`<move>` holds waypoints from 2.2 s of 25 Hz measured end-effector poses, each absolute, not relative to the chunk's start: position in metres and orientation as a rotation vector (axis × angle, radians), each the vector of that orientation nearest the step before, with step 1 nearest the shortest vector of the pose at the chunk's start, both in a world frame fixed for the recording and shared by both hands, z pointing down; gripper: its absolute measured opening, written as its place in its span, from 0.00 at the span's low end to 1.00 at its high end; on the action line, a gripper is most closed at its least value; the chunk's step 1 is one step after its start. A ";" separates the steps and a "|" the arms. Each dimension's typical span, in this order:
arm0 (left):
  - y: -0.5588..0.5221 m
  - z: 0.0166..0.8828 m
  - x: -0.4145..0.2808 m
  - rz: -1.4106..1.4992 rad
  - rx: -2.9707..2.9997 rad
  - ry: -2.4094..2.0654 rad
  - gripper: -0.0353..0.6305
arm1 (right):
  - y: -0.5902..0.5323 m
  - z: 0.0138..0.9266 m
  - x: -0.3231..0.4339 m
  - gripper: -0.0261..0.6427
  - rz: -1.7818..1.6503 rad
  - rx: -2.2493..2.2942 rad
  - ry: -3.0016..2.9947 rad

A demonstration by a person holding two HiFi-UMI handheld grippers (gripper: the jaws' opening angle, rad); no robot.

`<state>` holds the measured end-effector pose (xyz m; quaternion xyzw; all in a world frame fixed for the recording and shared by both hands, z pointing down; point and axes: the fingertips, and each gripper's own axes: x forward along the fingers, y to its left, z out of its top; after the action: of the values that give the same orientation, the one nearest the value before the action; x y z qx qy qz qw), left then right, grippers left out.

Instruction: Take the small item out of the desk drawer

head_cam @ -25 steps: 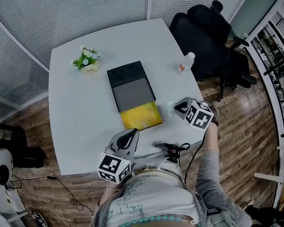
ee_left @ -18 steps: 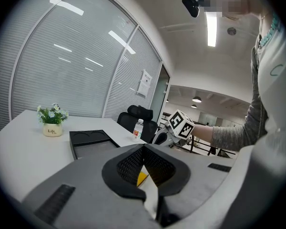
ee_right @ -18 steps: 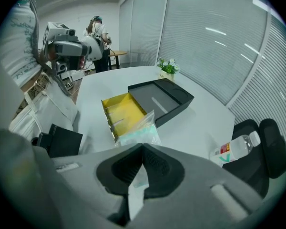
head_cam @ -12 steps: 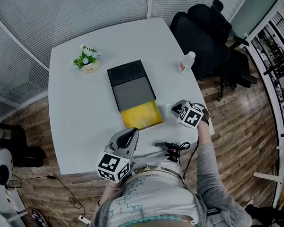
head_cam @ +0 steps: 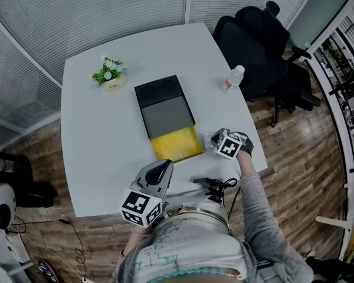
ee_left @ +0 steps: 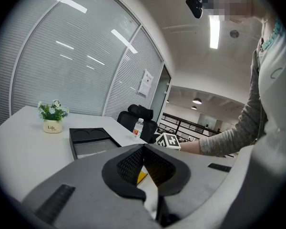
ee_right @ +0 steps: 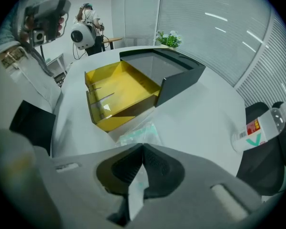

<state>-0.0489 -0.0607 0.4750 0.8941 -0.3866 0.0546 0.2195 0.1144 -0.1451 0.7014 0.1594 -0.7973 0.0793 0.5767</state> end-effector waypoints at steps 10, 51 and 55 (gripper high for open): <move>-0.058 0.478 -0.048 0.160 2.468 -1.066 0.05 | -0.149 0.714 0.116 0.05 0.207 0.405 -1.858; -0.057 0.481 -0.046 0.176 2.465 -1.054 0.05 | -0.155 0.720 0.123 0.04 0.328 0.508 -1.921; -0.056 0.481 -0.046 0.176 2.466 -1.054 0.05 | -0.155 0.718 0.121 0.04 0.323 0.506 -1.924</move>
<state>-0.0460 -0.0562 0.4814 0.8941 -0.3821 0.0637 0.2249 0.1215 -0.1552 0.7182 0.2124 -0.8074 0.1354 0.5336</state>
